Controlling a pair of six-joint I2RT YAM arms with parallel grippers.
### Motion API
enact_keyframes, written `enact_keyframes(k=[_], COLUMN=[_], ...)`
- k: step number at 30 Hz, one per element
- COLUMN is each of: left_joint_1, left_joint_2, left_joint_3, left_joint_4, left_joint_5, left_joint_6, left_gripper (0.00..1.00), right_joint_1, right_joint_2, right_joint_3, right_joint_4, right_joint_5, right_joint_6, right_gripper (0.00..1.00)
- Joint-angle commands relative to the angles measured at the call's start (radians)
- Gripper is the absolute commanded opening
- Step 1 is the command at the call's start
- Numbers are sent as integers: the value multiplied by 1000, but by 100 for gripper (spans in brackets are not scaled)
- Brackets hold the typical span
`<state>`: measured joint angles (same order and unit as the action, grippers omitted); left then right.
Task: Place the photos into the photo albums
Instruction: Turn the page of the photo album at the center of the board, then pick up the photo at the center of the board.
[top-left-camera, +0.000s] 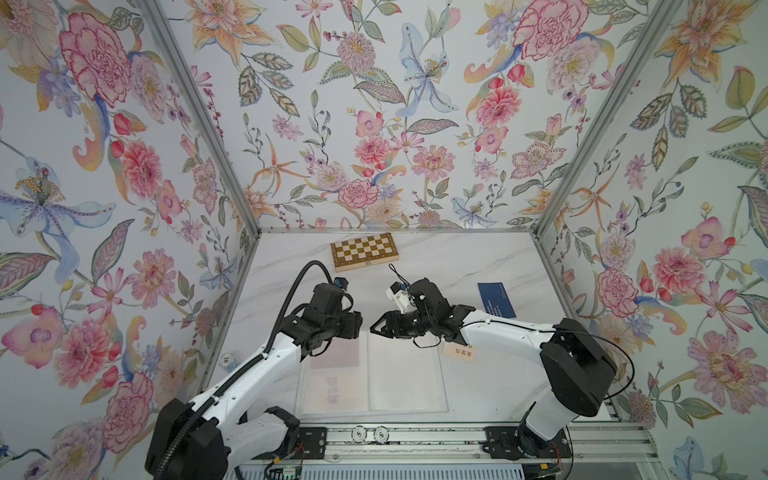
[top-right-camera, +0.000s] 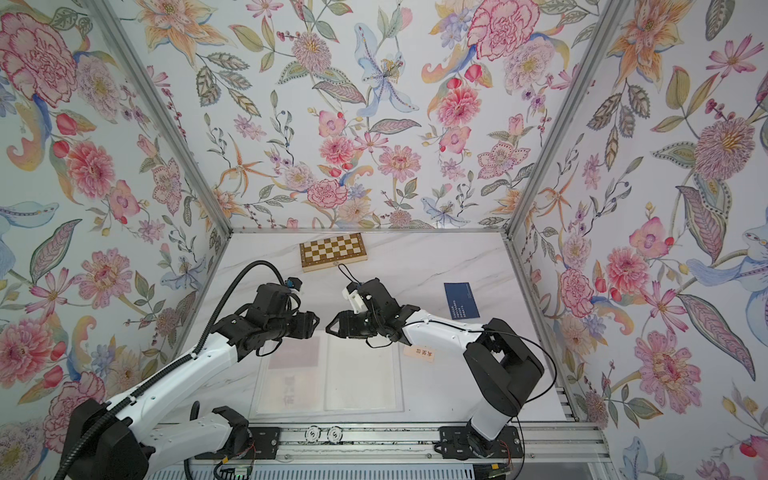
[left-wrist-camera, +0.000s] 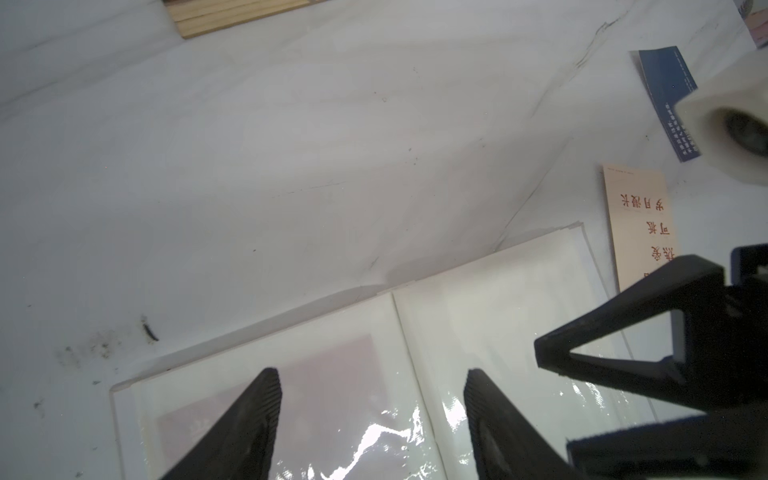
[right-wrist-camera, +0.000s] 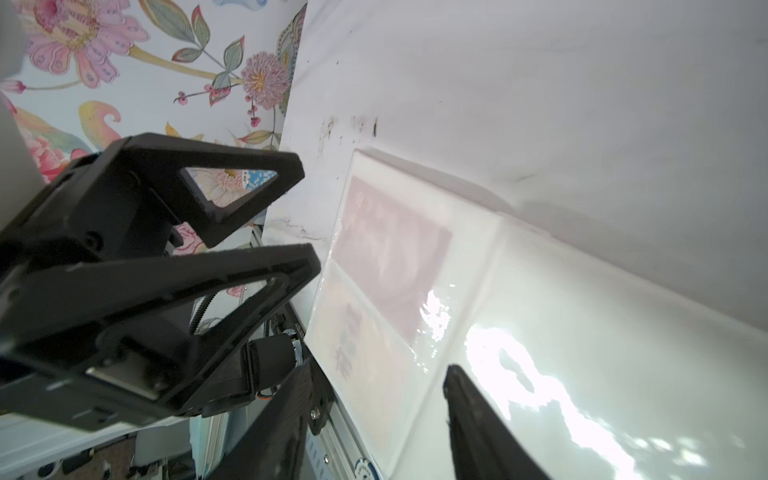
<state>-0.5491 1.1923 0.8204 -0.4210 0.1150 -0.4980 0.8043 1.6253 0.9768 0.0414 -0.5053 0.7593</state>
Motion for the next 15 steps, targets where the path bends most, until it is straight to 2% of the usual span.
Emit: enact_keyframes(k=[1,8,12,15], left_joint_1=[-70,-201,-245,-271], left_joint_2=[77,288,417,496], left_joint_3=[62,206,285,340], left_joint_4=[76,130,152,162], left_joint_5=[-38,-23,7,29], left_joint_6=[-19,-15,-16,-16], left_gripper=[69,67,64,59], right_joint_1=[-67,-246,-330,-366], right_joint_2=[-75,-244,-312,-337], right_joint_3=[-75,-213,-268,-277], right_joint_4=[-97,-198,-235,-298], right_joint_5=[92,195,216,275], right_joint_6=[-23,-45,-67,-95], right_gripper=[53,53,53,53])
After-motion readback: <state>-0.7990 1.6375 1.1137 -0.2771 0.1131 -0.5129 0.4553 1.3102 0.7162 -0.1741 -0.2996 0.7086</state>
